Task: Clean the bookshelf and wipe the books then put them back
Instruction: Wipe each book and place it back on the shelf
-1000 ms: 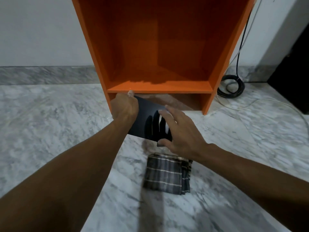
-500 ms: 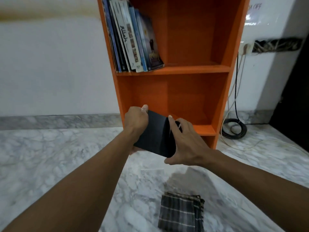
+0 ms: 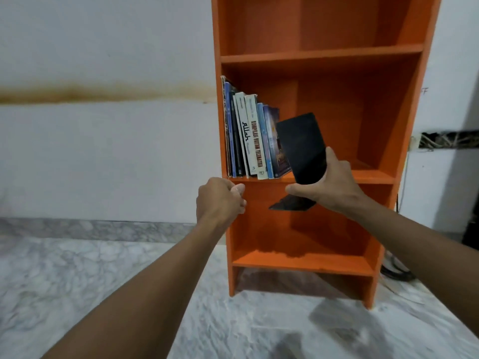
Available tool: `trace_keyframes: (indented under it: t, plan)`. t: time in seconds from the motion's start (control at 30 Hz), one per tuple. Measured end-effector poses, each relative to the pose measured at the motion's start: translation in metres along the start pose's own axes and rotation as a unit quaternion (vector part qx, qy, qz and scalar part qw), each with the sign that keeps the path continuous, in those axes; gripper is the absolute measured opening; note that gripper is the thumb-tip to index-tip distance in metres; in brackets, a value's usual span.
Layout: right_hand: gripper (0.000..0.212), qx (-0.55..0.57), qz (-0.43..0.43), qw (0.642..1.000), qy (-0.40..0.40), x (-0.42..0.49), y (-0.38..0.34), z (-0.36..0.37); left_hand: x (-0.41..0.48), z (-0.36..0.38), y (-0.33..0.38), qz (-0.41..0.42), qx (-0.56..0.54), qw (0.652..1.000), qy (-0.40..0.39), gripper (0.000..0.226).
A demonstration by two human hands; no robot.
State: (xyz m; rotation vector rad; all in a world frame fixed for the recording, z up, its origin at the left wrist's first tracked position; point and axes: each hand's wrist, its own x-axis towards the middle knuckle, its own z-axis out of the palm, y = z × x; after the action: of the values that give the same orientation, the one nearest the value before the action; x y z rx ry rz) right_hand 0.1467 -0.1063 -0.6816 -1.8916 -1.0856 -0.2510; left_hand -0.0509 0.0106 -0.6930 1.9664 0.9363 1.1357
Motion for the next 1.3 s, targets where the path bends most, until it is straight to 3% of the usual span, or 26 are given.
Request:
trace_keyframes:
  t: [0.3,0.47,0.57,0.67,0.87,0.93,1.0,1.03,1.1,1.17,1.2,1.23,1.3]
  plan:
    - [0.106,0.055,-0.022,0.998,-0.035,0.058,0.008,0.008,0.059,0.027,0.033,0.03,-0.006,0.997,0.073,0.012]
    - [0.103,0.087,-0.068,0.99,-0.09,0.084,0.033,-0.005,0.105,0.066,0.044,0.001,0.003,0.992,0.129,0.053]
    - [0.098,0.122,-0.094,0.981,-0.117,0.097,0.056,-0.018,0.128,0.084,0.055,-0.041,0.025,0.985,0.163,0.091]
    - [0.114,0.123,-0.084,0.982,-0.117,0.115,0.085,-0.023,0.148,0.094,0.061,-0.089,0.012,0.978,0.188,0.122]
    - [0.122,0.159,-0.088,0.97,-0.16,0.13,0.119,-0.014,0.168,0.122,0.073,-0.133,0.016,0.982,0.137,0.142]
    - [0.115,0.183,-0.098,0.962,-0.176,0.136,0.125,-0.011,0.17,0.136,0.077,-0.14,0.045,0.978,0.147,0.148]
    - [0.122,0.181,-0.095,0.96,-0.19,0.144,0.133,-0.006,0.172,0.146,0.075,-0.136,0.079,0.974,0.164,0.155]
    - [0.121,0.183,-0.094,0.958,-0.202,0.147,0.137,-0.006,0.173,0.15,0.072,-0.132,0.092,0.972,0.171,0.158]
    - [0.099,0.208,-0.102,0.948,-0.22,0.15,0.136,-0.015,0.178,0.155,0.067,-0.116,0.103,0.97,0.186,0.155]
    - [0.073,0.216,-0.098,0.941,-0.242,0.154,0.131,-0.03,0.183,0.159,0.066,-0.096,0.102,0.968,0.209,0.142]
    - [0.072,0.214,-0.093,0.938,-0.257,0.157,0.132,-0.034,0.185,0.161,0.066,-0.088,0.103,0.966,0.219,0.136]
    - [0.081,0.215,-0.097,0.934,-0.269,0.16,0.132,-0.038,0.186,0.163,0.067,-0.083,0.107,0.964,0.228,0.132]
    - [0.121,0.183,-0.095,0.941,-0.268,0.166,0.135,-0.038,0.19,0.167,0.072,-0.091,0.116,0.958,0.246,0.127]
